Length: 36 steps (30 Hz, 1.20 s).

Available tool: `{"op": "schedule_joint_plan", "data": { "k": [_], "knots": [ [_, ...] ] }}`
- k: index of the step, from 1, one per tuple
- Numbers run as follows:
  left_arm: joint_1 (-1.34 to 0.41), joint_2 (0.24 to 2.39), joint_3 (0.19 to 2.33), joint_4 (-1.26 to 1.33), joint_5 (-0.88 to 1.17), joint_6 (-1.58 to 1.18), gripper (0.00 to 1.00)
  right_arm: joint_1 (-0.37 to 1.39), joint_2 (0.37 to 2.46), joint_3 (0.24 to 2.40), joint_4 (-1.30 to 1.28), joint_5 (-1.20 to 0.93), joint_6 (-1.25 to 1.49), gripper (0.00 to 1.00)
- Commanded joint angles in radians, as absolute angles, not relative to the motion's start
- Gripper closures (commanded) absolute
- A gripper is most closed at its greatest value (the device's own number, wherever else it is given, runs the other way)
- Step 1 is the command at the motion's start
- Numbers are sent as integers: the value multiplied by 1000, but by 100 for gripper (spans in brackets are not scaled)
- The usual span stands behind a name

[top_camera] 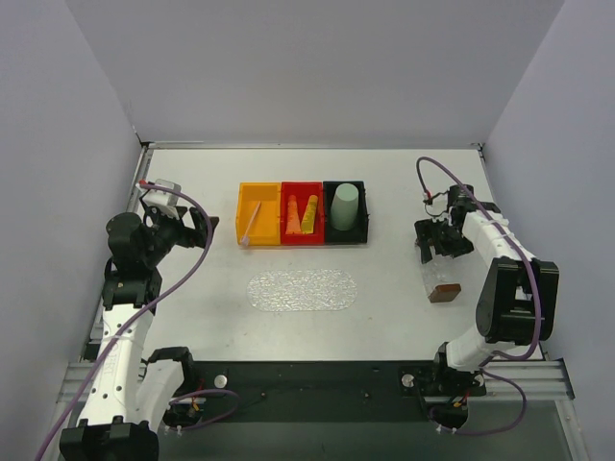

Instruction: Prepare toiletry sets of a toothbrush and toothpaste on the tray

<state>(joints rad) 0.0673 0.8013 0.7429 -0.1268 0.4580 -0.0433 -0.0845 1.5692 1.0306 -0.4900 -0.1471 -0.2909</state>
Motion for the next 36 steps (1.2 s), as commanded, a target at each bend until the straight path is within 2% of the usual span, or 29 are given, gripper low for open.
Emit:
{"op": "schedule_joint_plan", "data": {
  "k": [1,4,7,14,23,27,34,36],
  "knots": [
    [74,793,742,-77,474,-32,4,-89,1520,1086,-558,-182,-344,64],
    [72,793,741,-77,476,-32,4,-89,1493,1104,-595,-224,-379,73],
    [74,795,739,-72,474,-32,4,-87,1454,1123,-630,-265,-428,76],
    [74,799,742,-72,469,-28,4,-9,1385,1169,-759,-301,-563,79],
    [78,804,767,-97,410,-14,4,316,1364,1224,-805,-206,-641,80],
    [92,816,790,-133,390,-9,4,533,1385,1242,-808,-164,-670,80],
    [176,867,834,-184,416,-25,4,757,1482,1295,-772,-167,-730,80],
    [204,871,838,-186,431,-29,4,790,1506,1310,-749,-176,-748,83]
  ]
}}
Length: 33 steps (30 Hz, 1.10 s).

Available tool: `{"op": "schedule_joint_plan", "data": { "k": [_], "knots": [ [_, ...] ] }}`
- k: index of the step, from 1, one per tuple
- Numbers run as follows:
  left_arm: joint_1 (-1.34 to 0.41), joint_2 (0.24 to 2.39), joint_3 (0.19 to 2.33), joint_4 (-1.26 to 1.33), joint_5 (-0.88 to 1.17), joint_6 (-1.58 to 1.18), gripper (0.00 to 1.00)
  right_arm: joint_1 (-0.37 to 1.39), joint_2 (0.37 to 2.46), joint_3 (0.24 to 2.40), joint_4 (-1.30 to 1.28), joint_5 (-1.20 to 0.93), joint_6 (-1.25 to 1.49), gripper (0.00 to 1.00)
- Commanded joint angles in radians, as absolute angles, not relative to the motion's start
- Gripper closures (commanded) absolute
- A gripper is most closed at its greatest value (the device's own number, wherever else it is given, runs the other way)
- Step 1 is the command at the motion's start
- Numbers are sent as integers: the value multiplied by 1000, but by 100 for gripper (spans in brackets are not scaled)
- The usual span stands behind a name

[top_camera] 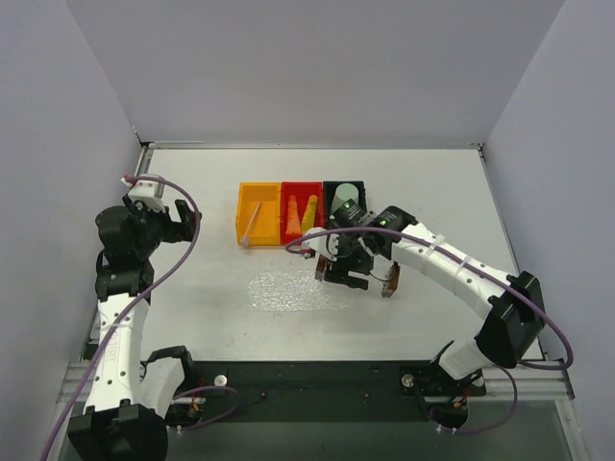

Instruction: Prepare toiletry sets of a toothbrush and toothpaste on the tray

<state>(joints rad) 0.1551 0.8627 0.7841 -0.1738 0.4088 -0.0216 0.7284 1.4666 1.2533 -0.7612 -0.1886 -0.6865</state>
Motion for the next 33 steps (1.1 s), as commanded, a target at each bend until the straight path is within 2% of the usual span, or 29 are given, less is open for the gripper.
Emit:
{"op": "schedule_joint_plan", "data": {
  "k": [1,18,33],
  "knots": [
    [212,874,836,-187,434,-29,4,814,1534,1327,-746,-186,-764,84],
    [308,874,831,-198,477,-29,5,933,1808,1551,-729,-340,-890,84],
    [321,871,815,-181,514,-26,5,991,2020,1767,-825,-279,-844,83]
  ]
}}
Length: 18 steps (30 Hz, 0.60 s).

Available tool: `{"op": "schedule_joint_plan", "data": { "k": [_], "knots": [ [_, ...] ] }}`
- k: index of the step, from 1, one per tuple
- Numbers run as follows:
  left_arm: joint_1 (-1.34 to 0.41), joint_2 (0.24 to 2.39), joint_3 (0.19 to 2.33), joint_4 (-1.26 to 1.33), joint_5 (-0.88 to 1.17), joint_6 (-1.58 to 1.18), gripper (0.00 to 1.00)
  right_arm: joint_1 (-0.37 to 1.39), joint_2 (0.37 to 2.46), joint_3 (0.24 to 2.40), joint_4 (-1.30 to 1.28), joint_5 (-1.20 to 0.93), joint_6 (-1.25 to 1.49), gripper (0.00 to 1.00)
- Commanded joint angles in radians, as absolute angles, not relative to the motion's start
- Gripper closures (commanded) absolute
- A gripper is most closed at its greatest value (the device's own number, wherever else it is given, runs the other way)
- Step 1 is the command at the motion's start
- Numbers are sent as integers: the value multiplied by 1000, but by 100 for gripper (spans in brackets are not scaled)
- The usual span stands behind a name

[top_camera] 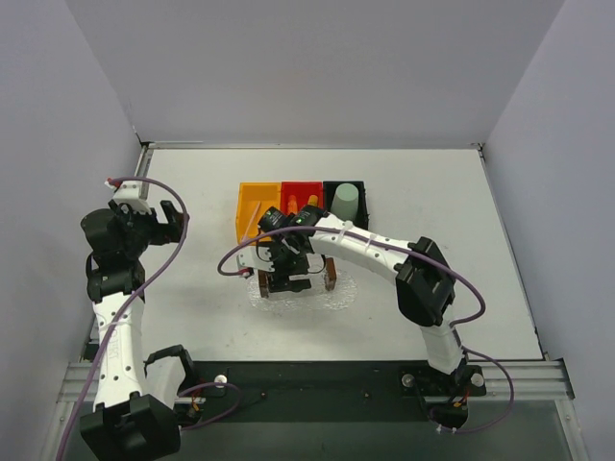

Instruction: Prepare toiletry sets of a toothbrush and toothpaste on the tray

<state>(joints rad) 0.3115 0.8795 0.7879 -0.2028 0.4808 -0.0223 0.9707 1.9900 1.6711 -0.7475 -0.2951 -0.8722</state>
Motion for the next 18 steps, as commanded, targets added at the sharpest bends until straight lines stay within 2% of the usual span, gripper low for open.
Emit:
{"op": "schedule_joint_plan", "data": {
  "k": [1,18],
  "knots": [
    [321,871,815,-181,514,-26,5,992,2028,1779,-837,-273,-842,83],
    [324,848,807,-176,526,-25,5,1015,2106,1835,-862,-232,-746,81]
  ]
}}
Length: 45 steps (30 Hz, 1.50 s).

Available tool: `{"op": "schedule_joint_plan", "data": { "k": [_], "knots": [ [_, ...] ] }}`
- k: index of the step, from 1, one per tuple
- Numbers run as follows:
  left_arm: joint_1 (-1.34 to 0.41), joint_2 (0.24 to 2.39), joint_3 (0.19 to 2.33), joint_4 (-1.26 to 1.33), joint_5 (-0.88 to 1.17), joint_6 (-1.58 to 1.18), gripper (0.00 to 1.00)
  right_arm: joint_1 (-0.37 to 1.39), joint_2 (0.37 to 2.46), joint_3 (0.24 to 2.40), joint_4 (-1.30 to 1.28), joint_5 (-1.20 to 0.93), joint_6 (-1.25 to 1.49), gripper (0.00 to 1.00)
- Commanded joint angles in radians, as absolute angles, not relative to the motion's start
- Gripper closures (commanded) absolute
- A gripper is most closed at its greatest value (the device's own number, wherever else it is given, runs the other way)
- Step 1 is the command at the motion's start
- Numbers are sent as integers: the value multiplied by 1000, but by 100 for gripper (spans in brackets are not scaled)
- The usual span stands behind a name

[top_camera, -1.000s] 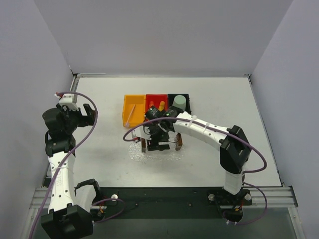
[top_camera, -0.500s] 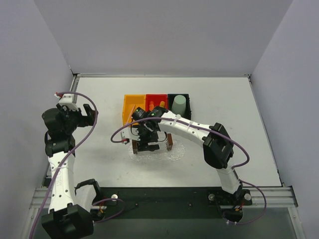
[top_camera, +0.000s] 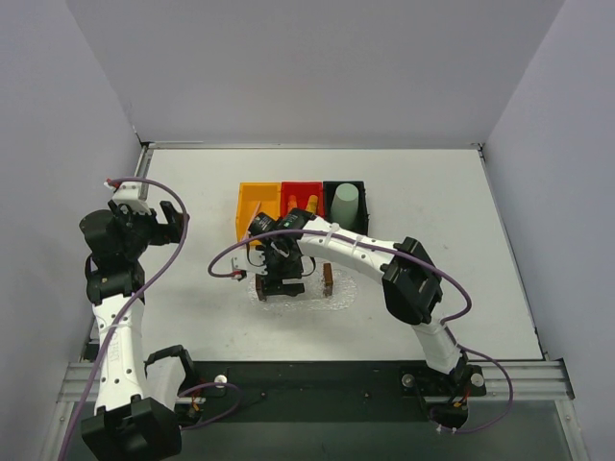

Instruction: Prepare toiletry sets of a toothbrush and toothpaste on the tray

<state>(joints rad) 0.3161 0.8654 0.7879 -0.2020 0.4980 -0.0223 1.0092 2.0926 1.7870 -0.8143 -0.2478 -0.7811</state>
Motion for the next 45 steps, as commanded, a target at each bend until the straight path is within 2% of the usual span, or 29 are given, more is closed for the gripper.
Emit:
{"op": "schedule_joint_plan", "data": {
  "k": [1,27,45],
  "knots": [
    [324,848,808,-175,526,-25,5,1015,2106,1836,-864,-232,-739,81],
    [347,845,799,-172,554,-26,5,1019,2135,1876,-862,-272,-721,76],
    [360,844,798,-172,571,-29,5,1026,2134,1865,-850,-270,-712,63]
  ]
}}
